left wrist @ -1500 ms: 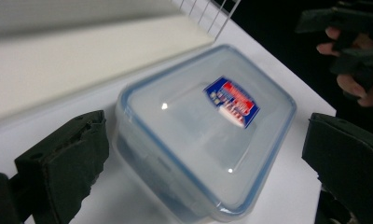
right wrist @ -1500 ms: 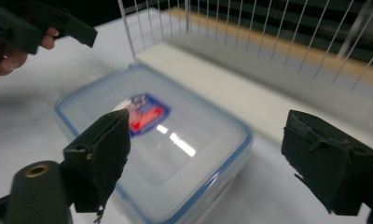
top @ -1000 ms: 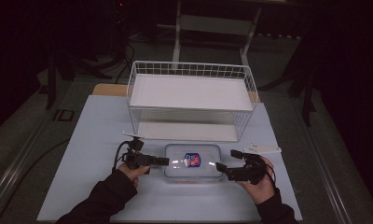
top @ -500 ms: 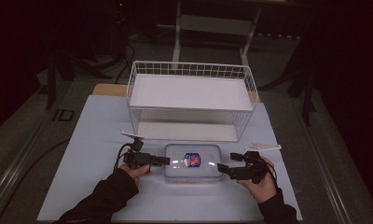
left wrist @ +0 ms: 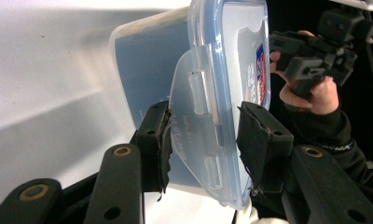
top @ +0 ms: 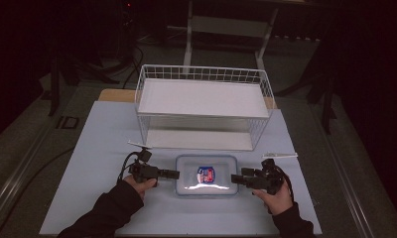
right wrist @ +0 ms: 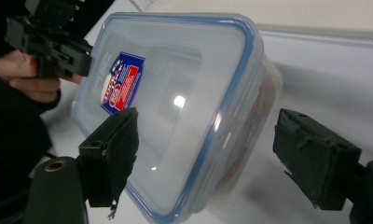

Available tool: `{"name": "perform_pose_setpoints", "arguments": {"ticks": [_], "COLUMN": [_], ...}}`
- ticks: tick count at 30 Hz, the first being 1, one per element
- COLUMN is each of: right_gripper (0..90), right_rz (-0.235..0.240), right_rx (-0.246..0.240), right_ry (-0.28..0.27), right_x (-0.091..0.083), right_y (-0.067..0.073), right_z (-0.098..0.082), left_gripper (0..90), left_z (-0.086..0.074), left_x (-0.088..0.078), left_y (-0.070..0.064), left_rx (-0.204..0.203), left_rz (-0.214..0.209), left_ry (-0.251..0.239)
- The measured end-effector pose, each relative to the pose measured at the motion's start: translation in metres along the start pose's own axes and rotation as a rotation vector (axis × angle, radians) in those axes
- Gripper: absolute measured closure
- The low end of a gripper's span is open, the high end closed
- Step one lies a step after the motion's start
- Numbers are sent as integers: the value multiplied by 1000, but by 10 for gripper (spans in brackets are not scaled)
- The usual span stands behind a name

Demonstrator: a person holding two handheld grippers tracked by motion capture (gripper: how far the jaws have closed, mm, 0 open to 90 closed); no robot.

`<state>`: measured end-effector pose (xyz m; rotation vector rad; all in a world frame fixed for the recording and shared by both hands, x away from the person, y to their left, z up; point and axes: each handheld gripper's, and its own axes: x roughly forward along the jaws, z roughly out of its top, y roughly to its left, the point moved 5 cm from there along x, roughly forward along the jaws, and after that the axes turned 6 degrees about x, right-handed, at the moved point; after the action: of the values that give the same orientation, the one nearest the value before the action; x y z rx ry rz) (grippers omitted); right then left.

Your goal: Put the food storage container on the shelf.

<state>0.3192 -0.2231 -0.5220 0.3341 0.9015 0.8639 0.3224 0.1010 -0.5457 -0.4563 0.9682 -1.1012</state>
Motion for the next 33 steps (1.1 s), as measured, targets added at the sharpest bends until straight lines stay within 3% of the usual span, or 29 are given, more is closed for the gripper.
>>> {"name": "perform_pose_setpoints", "arguments": {"ticks": [3,9,13,19,24,30,31,33], "right_gripper": [298,447,488,513,522,524,524,524], "right_rz": [31,69,101,111,109,96,92,92], "right_rx": [47,82,108,125,117,78,57,50], "right_ry": [27,55,72,72,68,47,36,28], "right_x": [3,4,2,1,-2,-6,-7,-8], "right_y": [-2,-4,-7,-7,-4,1,3,3], "right_z": [-2,-5,-5,-6,-7,-1,3,5], "left_gripper": [566,577,581,582,581,579,578,577], "left_z": [-3,-6,-7,-10,-13,-6,0,2], "left_x": [-1,-3,-3,-4,-5,-9,-10,-11], "left_y": [-4,-9,-10,-14,-18,-24,-27,-28], "left_rx": [34,64,70,92,119,149,178,192], "left_rz": [3,11,11,30,52,75,87,92], "left_ry": [-2,4,1,-14,-16,-51,-55,-58]}}
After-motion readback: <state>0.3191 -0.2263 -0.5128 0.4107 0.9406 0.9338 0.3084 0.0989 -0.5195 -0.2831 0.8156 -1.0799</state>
